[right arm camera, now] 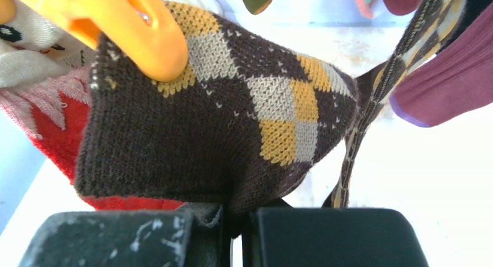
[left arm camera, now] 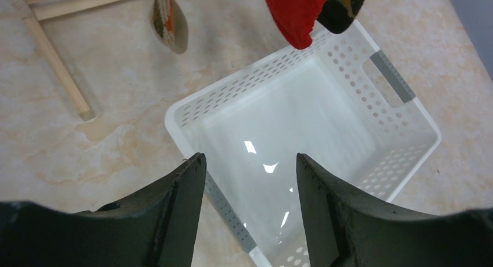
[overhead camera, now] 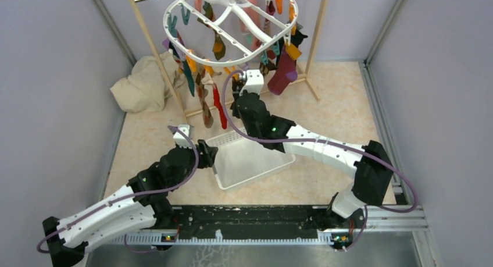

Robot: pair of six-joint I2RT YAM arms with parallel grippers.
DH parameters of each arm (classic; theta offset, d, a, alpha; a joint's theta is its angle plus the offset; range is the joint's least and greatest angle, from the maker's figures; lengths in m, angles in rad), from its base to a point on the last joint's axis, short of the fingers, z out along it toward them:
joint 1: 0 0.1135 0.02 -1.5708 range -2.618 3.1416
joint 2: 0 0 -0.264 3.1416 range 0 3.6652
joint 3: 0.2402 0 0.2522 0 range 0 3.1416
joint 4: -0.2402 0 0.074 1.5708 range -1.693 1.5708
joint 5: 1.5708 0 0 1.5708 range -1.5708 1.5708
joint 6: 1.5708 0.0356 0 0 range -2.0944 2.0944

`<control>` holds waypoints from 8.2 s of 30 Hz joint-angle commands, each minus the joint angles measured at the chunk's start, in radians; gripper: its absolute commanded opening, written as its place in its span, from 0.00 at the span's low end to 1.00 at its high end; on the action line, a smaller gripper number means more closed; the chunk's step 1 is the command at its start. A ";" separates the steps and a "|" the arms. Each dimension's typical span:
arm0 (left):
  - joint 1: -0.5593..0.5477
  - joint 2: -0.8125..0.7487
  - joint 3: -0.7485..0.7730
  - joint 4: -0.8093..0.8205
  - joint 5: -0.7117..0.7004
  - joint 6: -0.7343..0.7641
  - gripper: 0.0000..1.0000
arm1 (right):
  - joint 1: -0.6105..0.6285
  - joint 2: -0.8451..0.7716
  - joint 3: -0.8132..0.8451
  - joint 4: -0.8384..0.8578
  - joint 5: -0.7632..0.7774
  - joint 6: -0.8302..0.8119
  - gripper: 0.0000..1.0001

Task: Remove the socks clipped to the hanger
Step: Remove the sock from the hanger.

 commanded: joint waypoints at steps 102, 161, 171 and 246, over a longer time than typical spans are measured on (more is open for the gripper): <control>-0.123 0.405 -0.116 0.993 0.049 0.443 0.74 | -0.090 -0.188 0.274 -0.552 -0.581 0.105 0.00; -0.124 0.575 0.221 0.434 -0.148 0.221 0.00 | -0.003 -0.398 0.001 -0.074 -0.350 -0.241 0.55; -0.127 0.565 0.234 0.394 -0.153 0.219 0.00 | 0.001 -0.223 0.123 0.026 -0.352 -0.354 0.54; -0.125 0.487 0.364 0.220 -0.001 0.217 0.00 | 0.002 -0.248 -0.013 0.176 -0.139 -0.383 0.83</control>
